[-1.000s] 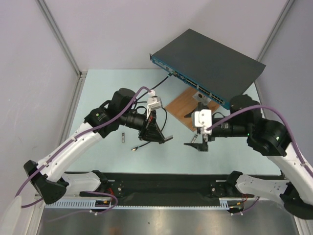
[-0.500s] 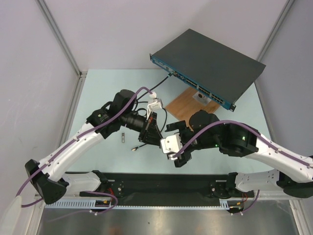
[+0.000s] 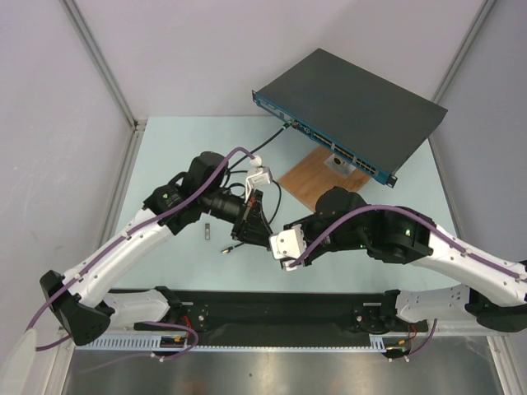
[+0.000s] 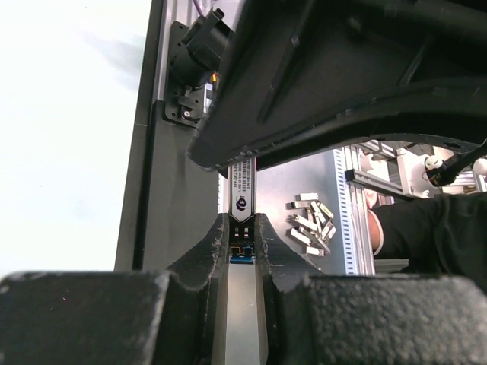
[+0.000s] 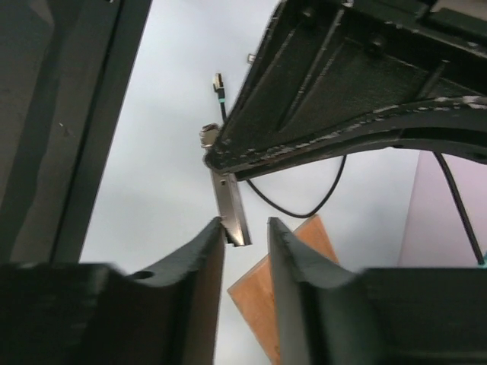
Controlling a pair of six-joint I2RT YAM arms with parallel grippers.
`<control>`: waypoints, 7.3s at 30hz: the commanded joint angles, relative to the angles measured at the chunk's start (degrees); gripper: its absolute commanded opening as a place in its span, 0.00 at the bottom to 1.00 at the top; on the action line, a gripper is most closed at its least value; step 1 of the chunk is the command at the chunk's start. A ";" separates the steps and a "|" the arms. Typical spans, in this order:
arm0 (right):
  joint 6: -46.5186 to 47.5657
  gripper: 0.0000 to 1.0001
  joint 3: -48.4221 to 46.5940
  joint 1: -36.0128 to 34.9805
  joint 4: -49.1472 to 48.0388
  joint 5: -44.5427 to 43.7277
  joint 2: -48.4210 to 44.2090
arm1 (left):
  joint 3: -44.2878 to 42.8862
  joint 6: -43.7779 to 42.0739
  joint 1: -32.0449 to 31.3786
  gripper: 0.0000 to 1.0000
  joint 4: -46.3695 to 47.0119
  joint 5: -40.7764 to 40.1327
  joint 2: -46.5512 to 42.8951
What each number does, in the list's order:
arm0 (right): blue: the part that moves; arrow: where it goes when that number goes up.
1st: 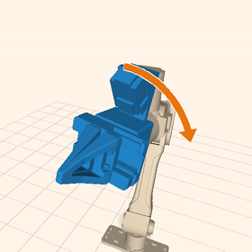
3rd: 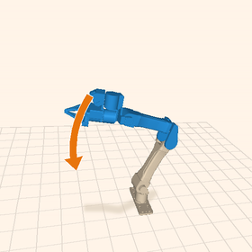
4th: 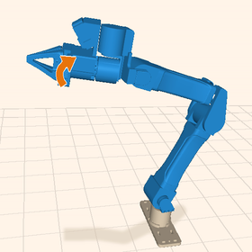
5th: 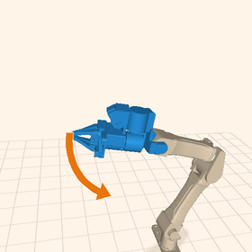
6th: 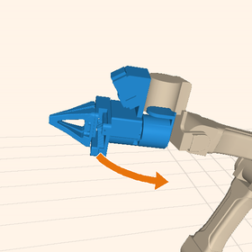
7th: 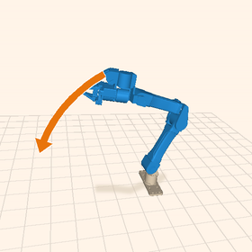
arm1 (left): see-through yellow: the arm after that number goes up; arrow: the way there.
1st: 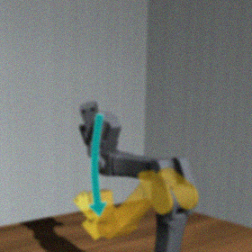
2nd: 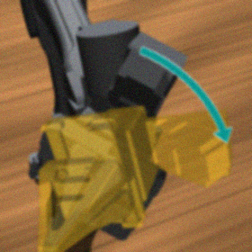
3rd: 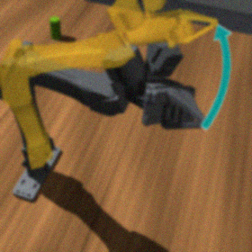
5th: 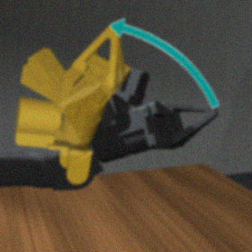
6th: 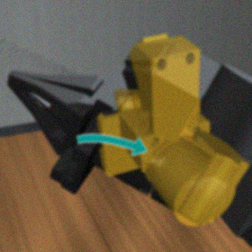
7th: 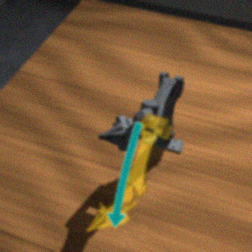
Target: Insert the plug into the switch port
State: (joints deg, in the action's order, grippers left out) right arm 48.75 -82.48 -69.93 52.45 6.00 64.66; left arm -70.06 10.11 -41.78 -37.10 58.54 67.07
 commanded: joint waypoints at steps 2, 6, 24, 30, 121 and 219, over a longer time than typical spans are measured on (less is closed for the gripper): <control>2.40 0.17 0.04 -0.82 -0.85 -1.87 -0.15 | -0.60 1.14 0.47 0.00 1.95 1.40 -1.24; 3.54 0.00 1.09 -0.91 -3.21 -3.88 -0.85 | -1.13 -0.52 0.56 0.32 1.16 -1.23 -2.11; 6.35 0.00 3.38 -1.26 -7.53 -7.32 -4.11 | -0.42 -0.09 1.79 0.52 1.24 -3.09 -2.47; 6.79 0.00 3.46 -1.61 -7.53 -7.41 -4.11 | -0.07 1.31 1.79 0.36 2.73 -0.98 -2.47; -92.17 0.59 16.65 100.61 -31.88 59.30 5.12 | -39.45 -16.88 -10.52 0.00 4.58 -75.59 35.15; -90.33 0.00 16.30 97.18 -31.53 59.39 5.38 | -55.80 -6.33 -7.62 0.00 5.29 -58.99 45.34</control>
State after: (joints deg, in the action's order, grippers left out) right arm -44.14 -64.07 30.48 22.17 63.35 69.71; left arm -123.11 1.54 -48.31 -41.52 -8.12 111.15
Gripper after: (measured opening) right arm 0.543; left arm 0.200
